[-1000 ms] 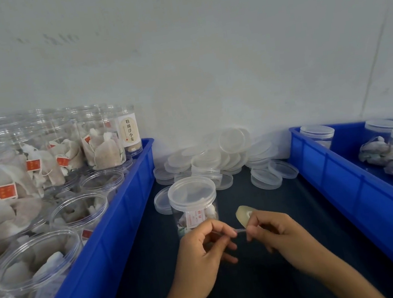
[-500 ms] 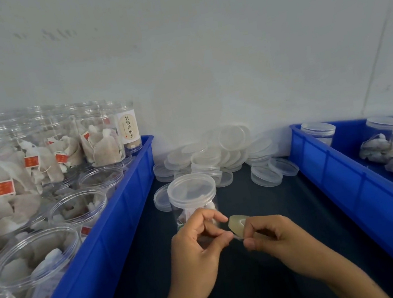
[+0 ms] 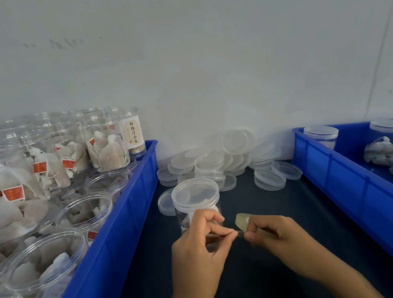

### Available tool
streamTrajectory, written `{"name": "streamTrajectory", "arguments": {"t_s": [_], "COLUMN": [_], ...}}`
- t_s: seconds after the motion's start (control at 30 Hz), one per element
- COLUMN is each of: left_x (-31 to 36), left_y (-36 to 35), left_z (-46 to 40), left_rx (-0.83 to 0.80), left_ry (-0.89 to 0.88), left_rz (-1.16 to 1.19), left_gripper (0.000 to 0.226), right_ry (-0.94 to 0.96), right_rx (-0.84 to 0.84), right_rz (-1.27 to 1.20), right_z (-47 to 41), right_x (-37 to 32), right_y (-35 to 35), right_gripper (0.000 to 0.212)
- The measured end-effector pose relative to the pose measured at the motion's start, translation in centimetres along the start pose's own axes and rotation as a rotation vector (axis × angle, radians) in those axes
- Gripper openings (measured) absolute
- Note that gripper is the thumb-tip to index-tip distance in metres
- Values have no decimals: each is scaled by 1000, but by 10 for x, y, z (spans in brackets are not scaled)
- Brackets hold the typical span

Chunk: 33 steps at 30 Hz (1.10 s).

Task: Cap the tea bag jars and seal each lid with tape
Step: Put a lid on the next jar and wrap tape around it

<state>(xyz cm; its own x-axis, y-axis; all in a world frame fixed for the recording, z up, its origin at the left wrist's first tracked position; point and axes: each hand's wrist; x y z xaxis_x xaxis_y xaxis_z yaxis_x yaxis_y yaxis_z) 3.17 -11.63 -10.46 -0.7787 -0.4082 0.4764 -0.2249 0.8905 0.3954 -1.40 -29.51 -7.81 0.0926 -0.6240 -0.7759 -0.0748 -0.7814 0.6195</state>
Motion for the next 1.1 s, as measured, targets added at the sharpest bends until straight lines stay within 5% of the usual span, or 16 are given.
{"name": "streamTrajectory", "arguments": {"t_s": [0.1,0.23,0.33,0.5,0.8,1.1], "left_x": [-1,-13,-26,-47,-39,-26], "left_y": [7,14,10,-7,-4,-2], "left_z": [-5,-13,-14,-15,-12,-14], "left_rx": [138,307,118,-123,-139,-228], "left_ry": [-119,70,327,467,513,563], "left_rz": [-143,-117,74,313,331,356], "left_gripper": [32,67,95,96,93,94], "right_ry": [86,218,245,247,257,225], "right_rx": [93,236,264,289,338,302], "right_rz": [-9,69,98,47,62,-174], "right_z": [2,2,0,0,0,4], "right_x": [-2,-5,-4,-3,-4,-8], "right_y": [-5,-6,-6,-9,-9,0], "right_gripper": [20,15,9,18,16,18]}}
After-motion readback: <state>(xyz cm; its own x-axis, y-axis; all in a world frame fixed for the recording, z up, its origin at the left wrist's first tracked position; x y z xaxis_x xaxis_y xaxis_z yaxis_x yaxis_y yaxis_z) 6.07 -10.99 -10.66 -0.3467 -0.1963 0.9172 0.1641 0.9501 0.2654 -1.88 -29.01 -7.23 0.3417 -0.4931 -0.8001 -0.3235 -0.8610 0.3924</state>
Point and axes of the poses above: each hand's wrist, its own z-axis away from the middle knuckle, its own y-axis out of the back of the hand, x = y × z, and after that the axes turned 8 degrees about -z, right-handed
